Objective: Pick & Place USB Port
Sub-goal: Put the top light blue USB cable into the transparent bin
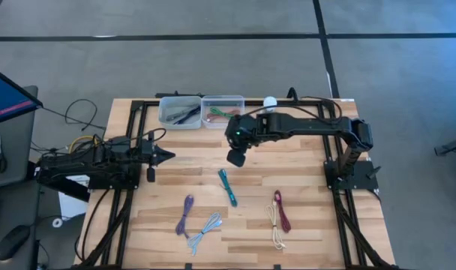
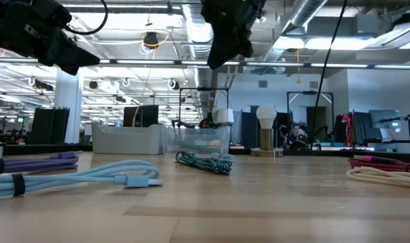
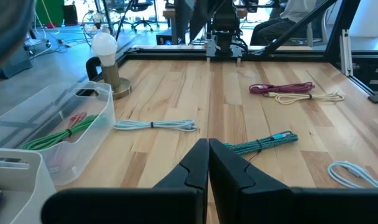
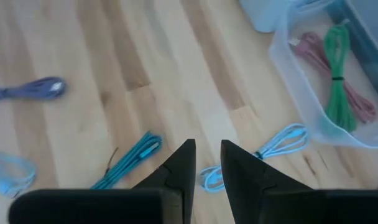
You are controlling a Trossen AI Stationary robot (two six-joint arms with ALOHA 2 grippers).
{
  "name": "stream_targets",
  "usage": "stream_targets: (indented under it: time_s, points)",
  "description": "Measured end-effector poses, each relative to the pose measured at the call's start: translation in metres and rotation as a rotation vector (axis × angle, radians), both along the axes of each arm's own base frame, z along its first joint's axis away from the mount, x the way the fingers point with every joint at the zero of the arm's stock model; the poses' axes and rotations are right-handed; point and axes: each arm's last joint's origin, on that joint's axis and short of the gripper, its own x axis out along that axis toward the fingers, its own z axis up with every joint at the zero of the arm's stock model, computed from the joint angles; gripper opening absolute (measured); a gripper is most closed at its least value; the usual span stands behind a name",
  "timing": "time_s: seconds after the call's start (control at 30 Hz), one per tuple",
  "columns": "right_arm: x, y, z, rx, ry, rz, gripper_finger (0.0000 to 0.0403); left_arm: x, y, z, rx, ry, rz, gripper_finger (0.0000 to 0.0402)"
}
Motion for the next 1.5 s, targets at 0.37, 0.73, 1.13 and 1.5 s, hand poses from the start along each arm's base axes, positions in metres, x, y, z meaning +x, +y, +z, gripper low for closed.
stream_targets:
  time_s: [0.37,0.73,1.13,1.5]
  points:
    - [-0.011,-0.022,-0.038,0.089,0.065,-0.248,0.0129,0.0,0.0,0.0,0.0,-0.004,0.0,0.0012]
    - [-0.013,-0.028,-0.038,0.167,0.047,-0.398,0.0213,0.0,0.0,0.001,0.001,-0.006,0.0,0.0012]
    - [0.005,-0.024,-0.097,0.218,0.233,-0.374,0.0231,0.001,0.0,0.0,0.0,-0.001,0.0,0.0012]
    - [0.021,-0.021,-0.144,0.244,0.32,-0.322,0.0214,0.005,0.0,-0.001,0.017,0.022,-0.005,0.0012]
